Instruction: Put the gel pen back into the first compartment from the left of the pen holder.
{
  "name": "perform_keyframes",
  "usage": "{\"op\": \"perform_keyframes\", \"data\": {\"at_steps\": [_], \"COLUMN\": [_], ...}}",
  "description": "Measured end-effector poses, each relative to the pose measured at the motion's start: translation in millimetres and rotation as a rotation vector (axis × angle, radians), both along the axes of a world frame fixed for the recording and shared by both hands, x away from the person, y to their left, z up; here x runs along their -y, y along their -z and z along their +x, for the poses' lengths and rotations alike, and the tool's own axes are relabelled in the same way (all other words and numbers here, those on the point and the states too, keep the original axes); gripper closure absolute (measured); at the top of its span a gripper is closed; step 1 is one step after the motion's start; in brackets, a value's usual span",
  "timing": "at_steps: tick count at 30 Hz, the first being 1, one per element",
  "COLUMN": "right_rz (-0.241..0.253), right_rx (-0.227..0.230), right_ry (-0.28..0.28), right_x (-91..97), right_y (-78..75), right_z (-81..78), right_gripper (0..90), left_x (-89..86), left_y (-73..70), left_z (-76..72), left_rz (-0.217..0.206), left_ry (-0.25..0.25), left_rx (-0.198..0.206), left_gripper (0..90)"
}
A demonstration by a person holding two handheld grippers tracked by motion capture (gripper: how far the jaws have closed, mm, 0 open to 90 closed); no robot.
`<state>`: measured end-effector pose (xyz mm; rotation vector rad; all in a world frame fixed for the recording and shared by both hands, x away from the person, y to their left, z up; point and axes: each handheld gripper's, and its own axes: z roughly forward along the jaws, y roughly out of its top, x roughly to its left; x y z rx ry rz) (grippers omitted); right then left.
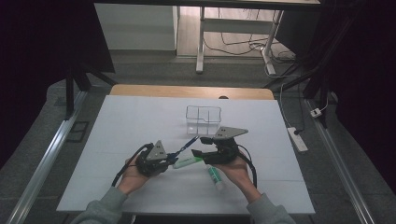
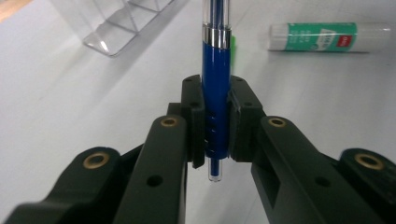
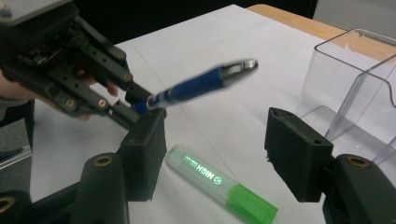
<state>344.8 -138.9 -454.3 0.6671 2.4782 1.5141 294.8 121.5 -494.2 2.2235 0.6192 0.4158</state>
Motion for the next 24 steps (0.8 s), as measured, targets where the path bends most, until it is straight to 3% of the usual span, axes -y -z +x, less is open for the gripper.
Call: {"op": "perform_keyframes", "data": {"at_steps": [5,11,16,19,24], "right_rz": [0.024,0.029,0.079,0.095,0.118], "right_rx": [-0.006,0.005,-0.053,-0.062,-0.060], "right_ry": [-0.008,-0.018,-0.047,-0.069,-0.124], "right_x": [-0.7,-4.2,-0.4,-1.1,-3.9], "right_y": [0.4,-1.3,-2.5,-3.3,-5.6], "right_z": [-0.5,-4.5,-2.3,-3.1,-6.1], "right_gripper": [42.6,56.4,65.4,69.2,76.9], "left_x": [8.3,12.5,13.4,13.4,9.8], "left_y": [2.4,5.7,7.1,7.9,10.5], "left_z": [-3.1,-4.6,-4.0,-3.4,-1.5], "left_rz": [0.015,0.046,0.063,0.073,0.031], "left_ry": [0.029,0.036,0.036,0.030,-0.022], "left_rx": [0.002,0.011,0.015,0.016,0.018], "left_gripper": [78.1,78.0,77.5,77.0,72.8]}}
